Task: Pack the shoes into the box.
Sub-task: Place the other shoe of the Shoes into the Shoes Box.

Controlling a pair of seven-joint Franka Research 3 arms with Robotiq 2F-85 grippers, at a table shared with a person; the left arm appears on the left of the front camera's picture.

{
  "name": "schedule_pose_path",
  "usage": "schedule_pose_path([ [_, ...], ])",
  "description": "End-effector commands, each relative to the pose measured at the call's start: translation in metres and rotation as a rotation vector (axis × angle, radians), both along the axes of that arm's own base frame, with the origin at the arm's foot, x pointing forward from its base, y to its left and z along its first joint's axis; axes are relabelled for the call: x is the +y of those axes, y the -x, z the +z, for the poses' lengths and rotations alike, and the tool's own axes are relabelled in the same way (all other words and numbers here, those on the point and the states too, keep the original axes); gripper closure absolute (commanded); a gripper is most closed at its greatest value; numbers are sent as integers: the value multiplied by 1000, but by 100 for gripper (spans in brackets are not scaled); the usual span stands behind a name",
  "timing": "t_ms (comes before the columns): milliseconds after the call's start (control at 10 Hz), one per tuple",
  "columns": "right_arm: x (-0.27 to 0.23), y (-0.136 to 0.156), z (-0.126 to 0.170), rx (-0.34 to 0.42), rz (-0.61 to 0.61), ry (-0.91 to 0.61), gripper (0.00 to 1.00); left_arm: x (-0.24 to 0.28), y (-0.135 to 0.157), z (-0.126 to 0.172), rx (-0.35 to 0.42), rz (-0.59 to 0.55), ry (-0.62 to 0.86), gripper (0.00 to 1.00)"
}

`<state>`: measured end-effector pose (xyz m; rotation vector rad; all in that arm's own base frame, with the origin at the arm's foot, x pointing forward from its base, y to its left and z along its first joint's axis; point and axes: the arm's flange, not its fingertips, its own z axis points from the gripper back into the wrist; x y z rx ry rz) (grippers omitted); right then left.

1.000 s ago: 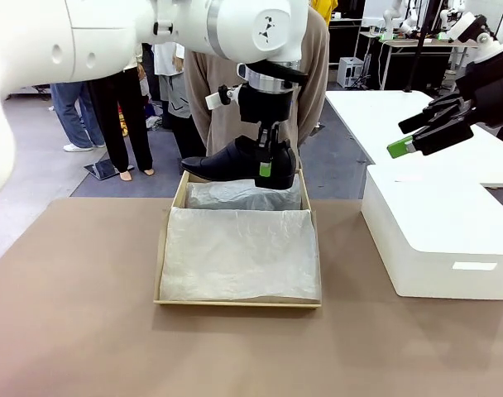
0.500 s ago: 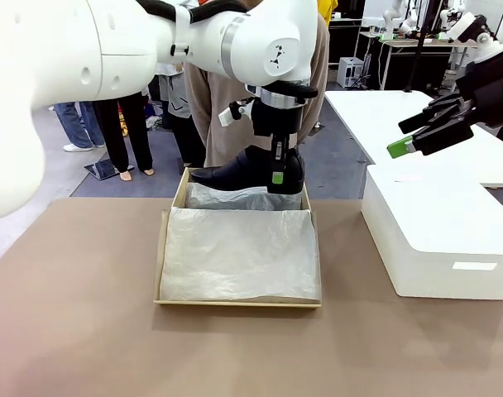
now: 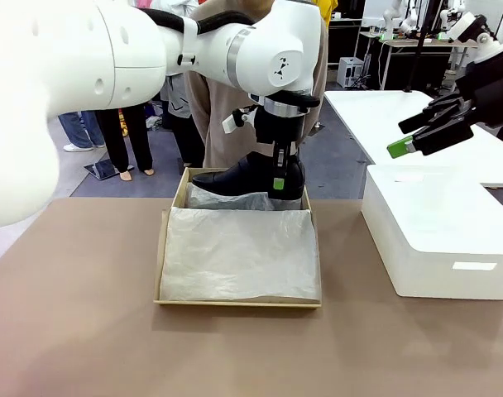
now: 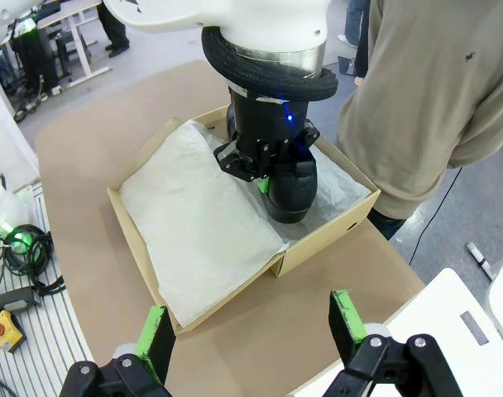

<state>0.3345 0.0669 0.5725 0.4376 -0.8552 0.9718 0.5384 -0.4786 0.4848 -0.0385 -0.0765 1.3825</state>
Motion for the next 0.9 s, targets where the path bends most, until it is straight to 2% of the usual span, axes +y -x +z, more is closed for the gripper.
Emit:
schedule_pose_path([
  [0,0,-3,0,-13,23,-18,0,-8,-7,7,-14,96,-30,100],
  [800,0,-3,0,-13,23,-18,0,-5,-12,-23,28,90,-41,100],
])
